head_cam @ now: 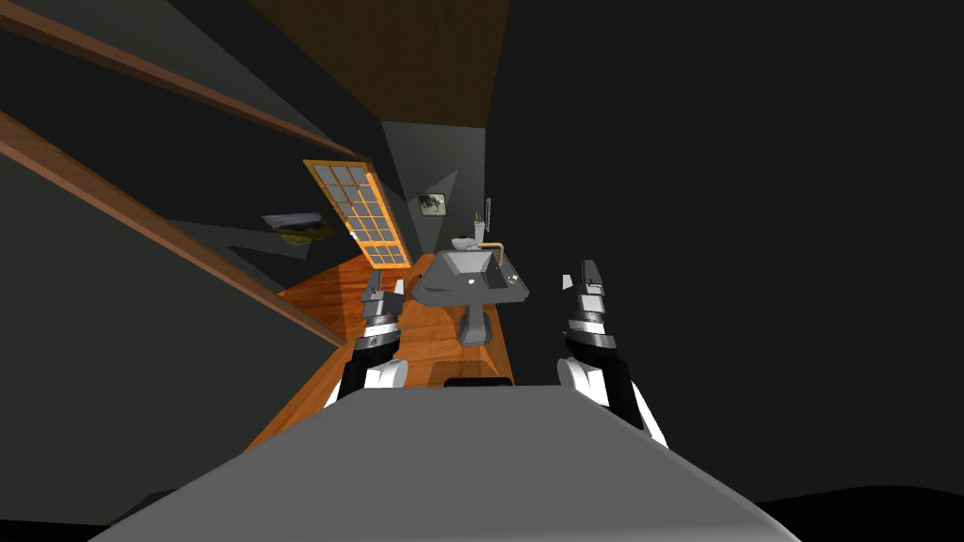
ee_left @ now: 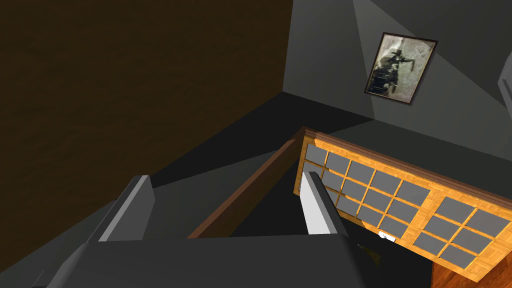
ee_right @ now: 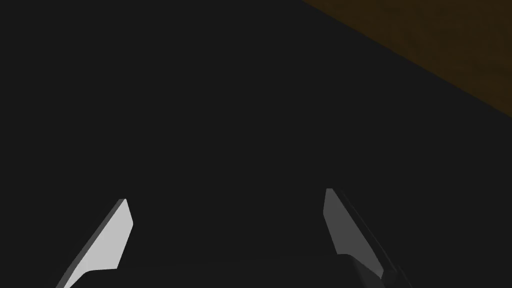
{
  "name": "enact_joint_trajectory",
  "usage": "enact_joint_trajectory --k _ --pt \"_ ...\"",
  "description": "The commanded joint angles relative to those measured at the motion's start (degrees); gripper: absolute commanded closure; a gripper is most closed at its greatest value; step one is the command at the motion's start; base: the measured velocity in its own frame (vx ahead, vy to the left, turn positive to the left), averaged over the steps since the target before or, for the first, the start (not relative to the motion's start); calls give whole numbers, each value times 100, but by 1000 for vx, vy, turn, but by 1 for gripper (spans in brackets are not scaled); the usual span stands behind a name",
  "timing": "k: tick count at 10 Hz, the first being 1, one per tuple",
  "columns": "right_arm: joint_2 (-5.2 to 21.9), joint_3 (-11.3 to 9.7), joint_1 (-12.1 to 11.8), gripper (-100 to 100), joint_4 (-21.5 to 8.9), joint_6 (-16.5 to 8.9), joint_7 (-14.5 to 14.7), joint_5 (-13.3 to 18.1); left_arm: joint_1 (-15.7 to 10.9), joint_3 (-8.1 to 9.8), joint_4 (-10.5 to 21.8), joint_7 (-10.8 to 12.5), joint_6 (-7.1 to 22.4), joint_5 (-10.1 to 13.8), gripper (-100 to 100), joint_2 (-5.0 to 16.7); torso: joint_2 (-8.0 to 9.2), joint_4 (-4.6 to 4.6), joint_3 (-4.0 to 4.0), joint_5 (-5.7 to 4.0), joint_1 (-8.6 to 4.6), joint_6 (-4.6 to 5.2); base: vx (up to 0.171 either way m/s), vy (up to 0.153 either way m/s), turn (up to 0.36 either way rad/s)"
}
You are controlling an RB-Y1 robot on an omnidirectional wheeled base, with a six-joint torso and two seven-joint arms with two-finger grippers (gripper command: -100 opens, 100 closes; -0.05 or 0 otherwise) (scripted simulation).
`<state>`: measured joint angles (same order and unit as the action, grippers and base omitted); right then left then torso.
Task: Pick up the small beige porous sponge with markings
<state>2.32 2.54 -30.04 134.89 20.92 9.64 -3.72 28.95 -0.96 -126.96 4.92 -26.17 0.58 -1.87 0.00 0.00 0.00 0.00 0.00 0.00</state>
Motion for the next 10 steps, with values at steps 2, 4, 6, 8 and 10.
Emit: enact_joint_trajectory --k 2,4,6,8,10 --pt "280 60 -59 -100 -133 3 107 73 0 0 0 0 0 0 0 0 1 0 0 1 7 0 0 32 23" --pt "566 133 -114 -100 -276 3 219 154 0 0 0 0 0 0 0 0 1 0 0 3 14 0 -5 45 29" --pt "930 233 -179 -100 -459 2 362 264 0 -1 0 0 0 0 0 -1 3 0 1 4 18 0 -5 57 35" --pt "1323 351 -255 -100 -676 4 528 404 0 -1 0 0 0 0 0 -1 1 0 1 5 21 -1 -1 71 46" --pt "1601 414 -298 -100 -797 6 619 486 0 0 0 0 0 0 0 0 0 0 0 5 19 0 2 48 23"
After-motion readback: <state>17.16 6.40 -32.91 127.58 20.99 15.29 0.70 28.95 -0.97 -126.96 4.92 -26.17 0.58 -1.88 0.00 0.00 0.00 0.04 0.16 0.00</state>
